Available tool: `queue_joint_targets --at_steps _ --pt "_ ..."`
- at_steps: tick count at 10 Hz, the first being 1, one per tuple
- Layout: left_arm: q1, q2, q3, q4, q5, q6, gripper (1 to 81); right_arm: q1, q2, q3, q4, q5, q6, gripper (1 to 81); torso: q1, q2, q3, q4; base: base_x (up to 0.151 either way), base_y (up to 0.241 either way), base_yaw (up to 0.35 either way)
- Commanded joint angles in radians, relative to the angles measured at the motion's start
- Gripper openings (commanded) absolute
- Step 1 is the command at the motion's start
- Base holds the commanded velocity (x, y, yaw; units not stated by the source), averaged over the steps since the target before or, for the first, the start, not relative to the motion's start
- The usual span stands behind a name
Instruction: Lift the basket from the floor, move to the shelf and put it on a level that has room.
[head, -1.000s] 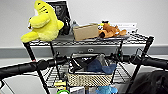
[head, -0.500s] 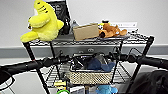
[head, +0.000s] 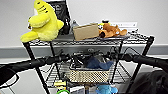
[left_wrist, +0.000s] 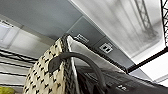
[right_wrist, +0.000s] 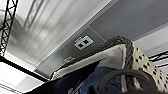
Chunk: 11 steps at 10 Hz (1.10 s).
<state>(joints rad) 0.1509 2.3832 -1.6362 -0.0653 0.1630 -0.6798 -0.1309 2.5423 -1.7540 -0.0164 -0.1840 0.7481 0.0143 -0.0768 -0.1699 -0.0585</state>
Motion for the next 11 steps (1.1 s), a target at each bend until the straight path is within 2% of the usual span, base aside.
queue_joint_targets --at_steps 1,6,7,8,11 --pt "-0.202 -0.004 0.024 0.012 -0.022 -0.004 1.0 0.167 0.008 0.018 -0.025 0.051 -0.015 1.0 0.000 0.000 0.000 0.000 0.000 0.000 0.000" --pt "-0.196 -0.031 0.073 0.016 -0.022 -0.001 1.0 0.161 -0.018 0.059 -0.026 0.051 -0.013 1.0 0.000 0.000 0.000 0.000 0.000 0.000 0.000" --pt "-0.197 -0.038 0.085 0.016 -0.022 0.000 81.1 0.161 -0.021 0.062 -0.025 0.051 -0.012 1.0 0.000 0.000 0.000 0.000 0.000 0.000 0.000" --pt "-0.198 -0.044 0.093 0.019 -0.022 0.002 81.1 0.159 -0.023 0.059 -0.014 0.051 -0.012 81.1 0.000 0.000 0.000 0.000 0.000 0.000 0.000" --pt "-0.190 -0.073 0.120 0.012 -0.022 0.000 81.1 0.153 -0.050 0.082 -0.010 0.051 -0.010 81.1 0.000 0.000 0.000 0.000 0.000 0.000 0.000"
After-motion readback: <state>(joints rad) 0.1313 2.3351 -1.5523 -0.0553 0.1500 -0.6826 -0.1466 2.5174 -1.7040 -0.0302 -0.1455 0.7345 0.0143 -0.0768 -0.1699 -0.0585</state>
